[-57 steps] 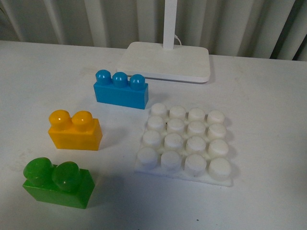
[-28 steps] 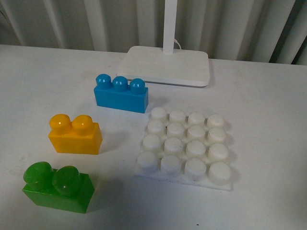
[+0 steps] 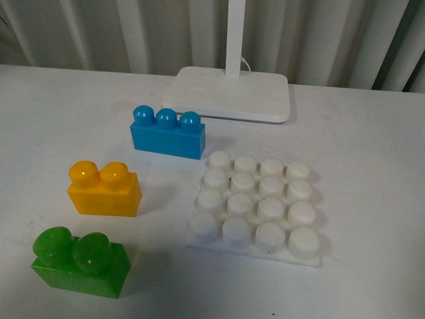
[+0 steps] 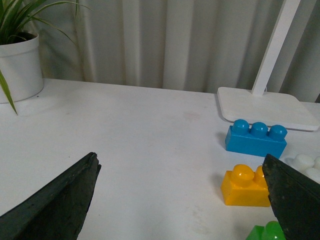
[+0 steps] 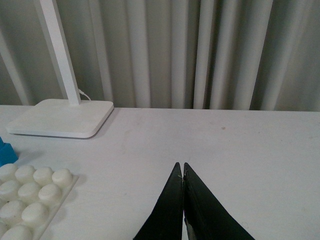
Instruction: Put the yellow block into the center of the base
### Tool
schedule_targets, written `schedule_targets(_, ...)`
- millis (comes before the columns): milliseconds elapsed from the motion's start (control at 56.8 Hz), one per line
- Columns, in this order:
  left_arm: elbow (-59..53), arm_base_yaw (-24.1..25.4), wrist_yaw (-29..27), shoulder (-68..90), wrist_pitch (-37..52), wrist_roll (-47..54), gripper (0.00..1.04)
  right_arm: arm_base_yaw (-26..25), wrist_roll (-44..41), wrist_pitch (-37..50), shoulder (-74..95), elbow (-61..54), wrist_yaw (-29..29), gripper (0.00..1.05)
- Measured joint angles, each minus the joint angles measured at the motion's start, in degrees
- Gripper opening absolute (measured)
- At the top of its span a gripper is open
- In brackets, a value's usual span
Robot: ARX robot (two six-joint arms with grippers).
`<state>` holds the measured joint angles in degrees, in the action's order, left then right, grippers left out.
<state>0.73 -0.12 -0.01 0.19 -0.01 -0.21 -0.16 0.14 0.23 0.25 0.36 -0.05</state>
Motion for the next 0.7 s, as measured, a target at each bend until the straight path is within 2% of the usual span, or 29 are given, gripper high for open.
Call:
schedule_targets(282,0.0,0.0,0.0,0.0,0.0,0.0,0.98,0.0,-0.1,-0.1,0.0,0.0,0.0,0.01)
schedule_targets(405,0.0,0.0,-0.2,0.0,0.0,-0.2,0.98,0.0,-0.1,-0.1,0.0,0.0,0.0,0.23)
schedule_targets(458,0.2,-1.1,-4.3,1.4,-0.6,-3.5,0.98,0.0,-0.1,-0.1,0.0,0.0,0.0,0.32)
schedule_targets(510,0.7,-0.9,-4.7,5.1,1.4,-6.1,0.98,0.0,-0.1,-0.1,0.0,0.0,0.0,0.43)
schedule_targets(634,5.2,1.9,1.4,17.1,9.8,-5.3,0.98,0.0,-0.1,-0.1,0.0,0.0,0.0,0.64)
schedule_targets(704,9.8,2.8,6.3,25.5,14.6,-1.0,0.98,0.0,-0.1,-0.1,0.0,0.0,0.0,0.77)
